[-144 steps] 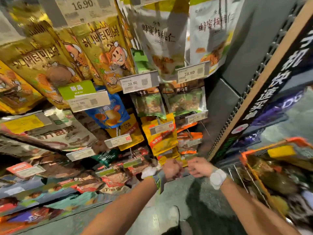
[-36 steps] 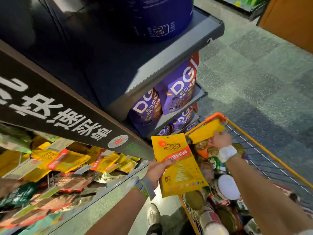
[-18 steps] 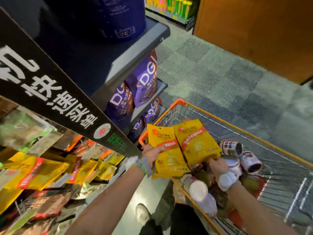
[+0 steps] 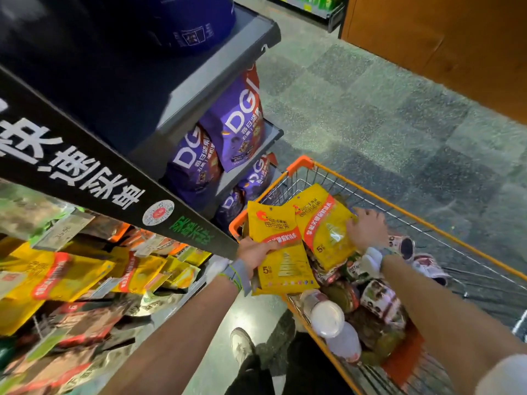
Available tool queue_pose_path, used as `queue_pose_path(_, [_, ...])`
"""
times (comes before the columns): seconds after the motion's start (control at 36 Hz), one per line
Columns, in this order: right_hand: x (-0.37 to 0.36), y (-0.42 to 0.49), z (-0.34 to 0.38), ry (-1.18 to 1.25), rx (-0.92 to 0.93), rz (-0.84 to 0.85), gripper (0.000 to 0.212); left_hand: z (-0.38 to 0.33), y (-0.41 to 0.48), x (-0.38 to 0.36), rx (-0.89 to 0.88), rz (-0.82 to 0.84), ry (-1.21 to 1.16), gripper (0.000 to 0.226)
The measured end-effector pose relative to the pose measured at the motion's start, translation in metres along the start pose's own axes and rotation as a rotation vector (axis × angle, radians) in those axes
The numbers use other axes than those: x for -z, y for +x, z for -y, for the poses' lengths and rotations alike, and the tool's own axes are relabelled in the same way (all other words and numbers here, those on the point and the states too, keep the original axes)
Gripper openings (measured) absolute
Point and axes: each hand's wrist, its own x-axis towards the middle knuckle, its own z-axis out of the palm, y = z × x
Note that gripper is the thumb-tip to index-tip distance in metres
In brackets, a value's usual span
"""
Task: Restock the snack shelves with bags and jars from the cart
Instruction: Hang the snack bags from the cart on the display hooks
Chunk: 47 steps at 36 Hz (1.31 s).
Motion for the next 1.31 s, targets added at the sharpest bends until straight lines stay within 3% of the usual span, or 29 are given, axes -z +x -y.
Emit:
queue_pose_path(0.08, [0.001, 0.024, 0.006, -0.019, 0.048, 0.187, 0.067, 0.0, 0.001, -0.004, -0.006, -0.047, -0.019, 0.035])
queue_pose_path(0.14, [0.002, 0.033, 0.008, 0.091, 0.013, 0.291, 0.08, -0.001, -0.001, -0.006, -0.023, -0.06, -0.026, 0.032])
queue_pose_path(0.25, [-0.002, 0.05, 0.002, 0.194, 0.001, 0.374, 0.081, 0.004, -0.004, -0.008, -0.018, -0.074, -0.058, 0.031])
queue_pose_path(0.33, [-0.006, 0.049, 0.0, 0.263, -0.041, 0.366, 0.078, 0.009, -0.006, -0.008, -0.021, -0.076, -0.083, 0.034])
queue_pose_path(0.44, [0.005, 0.028, 0.006, 0.363, -0.126, 0.355, 0.048, 0.012, -0.014, -0.002, -0.023, -0.102, -0.098, 0.046])
queue_pose_path(0.67, [0.034, -0.045, 0.011, 0.661, -0.042, 0.178, 0.051, 0.023, -0.056, 0.044, -0.127, -0.17, -0.232, 0.05])
queue_pose_path(0.75, [0.043, -0.093, 0.032, 0.716, 0.058, 0.215, 0.058, 0.047, -0.075, 0.077, -0.162, -0.21, -0.344, 0.064])
queue_pose_path(0.83, [0.036, -0.167, 0.071, 0.718, 0.205, 0.238, 0.043, 0.085, -0.117, 0.126, -0.205, -0.23, -0.452, 0.031])
queue_pose_path(0.92, [0.027, -0.213, 0.099, 0.694, 0.319, 0.328, 0.042, 0.112, -0.148, 0.154, -0.258, -0.219, -0.479, 0.036])
queue_pose_path(1.03, [-0.008, -0.305, 0.149, 0.639, 0.465, 0.443, 0.015, 0.173, -0.199, 0.218, -0.334, -0.293, -0.415, 0.035])
queue_pose_path(1.11, [-0.05, -0.367, 0.187, 0.587, 0.56, 0.576, 0.021, 0.221, -0.258, 0.268, -0.373, -0.335, -0.471, 0.01])
queue_pose_path(1.17, [-0.067, -0.386, 0.199, 0.576, 0.611, 0.634, 0.028, 0.238, -0.282, 0.282, -0.421, -0.334, -0.469, 0.019])
queue_pose_path(1.25, [-0.096, -0.442, 0.235, 0.48, 0.732, 0.697, 0.063, 0.289, -0.316, 0.327, -0.447, -0.482, -0.527, 0.025])
queue_pose_path(1.31, [-0.108, -0.468, 0.249, 0.461, 0.771, 0.731, 0.062, 0.314, -0.324, 0.347, -0.401, -0.545, -0.542, 0.042])
